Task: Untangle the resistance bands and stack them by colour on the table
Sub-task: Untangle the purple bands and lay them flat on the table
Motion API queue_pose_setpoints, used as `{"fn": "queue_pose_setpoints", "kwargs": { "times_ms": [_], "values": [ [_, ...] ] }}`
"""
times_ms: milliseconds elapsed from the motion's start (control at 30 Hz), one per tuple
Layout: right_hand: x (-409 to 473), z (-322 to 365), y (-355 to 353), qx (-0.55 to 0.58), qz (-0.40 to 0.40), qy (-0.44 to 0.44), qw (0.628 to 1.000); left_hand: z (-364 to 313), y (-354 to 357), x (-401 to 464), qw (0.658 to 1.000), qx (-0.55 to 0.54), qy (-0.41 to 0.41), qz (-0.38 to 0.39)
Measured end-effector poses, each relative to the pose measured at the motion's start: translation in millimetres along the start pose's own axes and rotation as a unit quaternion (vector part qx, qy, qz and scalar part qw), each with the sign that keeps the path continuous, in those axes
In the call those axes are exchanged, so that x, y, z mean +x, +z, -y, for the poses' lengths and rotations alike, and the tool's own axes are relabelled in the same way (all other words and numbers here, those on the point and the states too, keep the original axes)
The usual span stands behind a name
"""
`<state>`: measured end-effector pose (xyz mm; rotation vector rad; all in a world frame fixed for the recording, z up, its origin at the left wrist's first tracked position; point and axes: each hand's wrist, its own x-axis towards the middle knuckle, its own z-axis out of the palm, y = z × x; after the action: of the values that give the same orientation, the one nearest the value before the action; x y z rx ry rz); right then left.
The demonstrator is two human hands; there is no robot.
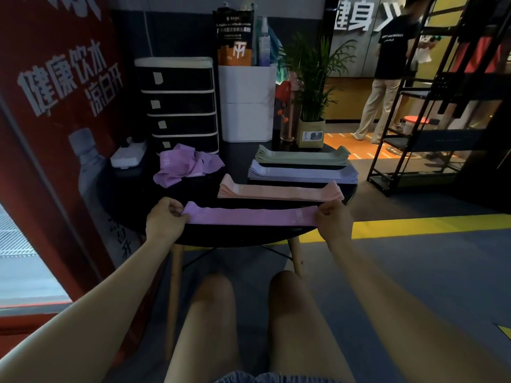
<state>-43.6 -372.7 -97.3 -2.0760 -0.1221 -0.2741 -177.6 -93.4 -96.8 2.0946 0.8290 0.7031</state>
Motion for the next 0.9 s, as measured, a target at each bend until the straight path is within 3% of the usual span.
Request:
{"fn": "queue_pose_setpoints", "kwargs": {
  "times_ms": [333,500,600,733,900],
  "values": [
    [3.2,-1.6,1.1,-0.044,-0.007,-0.022,0.999,-0.2,-0.7,1.2,1.000,-0.022,-0.012,-0.004],
    [0.8,14.9,11.3,-0.121,-0.032,-0.112,0.986,3.2,-0.4,2.3,0.999,-0.041,-0.018,-0.001],
    [-11.0,35.4,25.9,-0.147,0.061,-0.194,0.968,6.2,1.2,3.8,0.999,-0.035,-0.011,-0.003],
    [-24.3,52.3,49.0,-0.204,0.263,-0.251,0.909,10.1,1.7,8.5,1.000,-0.026,0.016,-0.002],
    [-16.7,54.5,60.0,-0.232,0.321,-0.242,0.886,10.2,-7.1,12.6,0.989,-0.002,0.101,0.112]
  ]
}}
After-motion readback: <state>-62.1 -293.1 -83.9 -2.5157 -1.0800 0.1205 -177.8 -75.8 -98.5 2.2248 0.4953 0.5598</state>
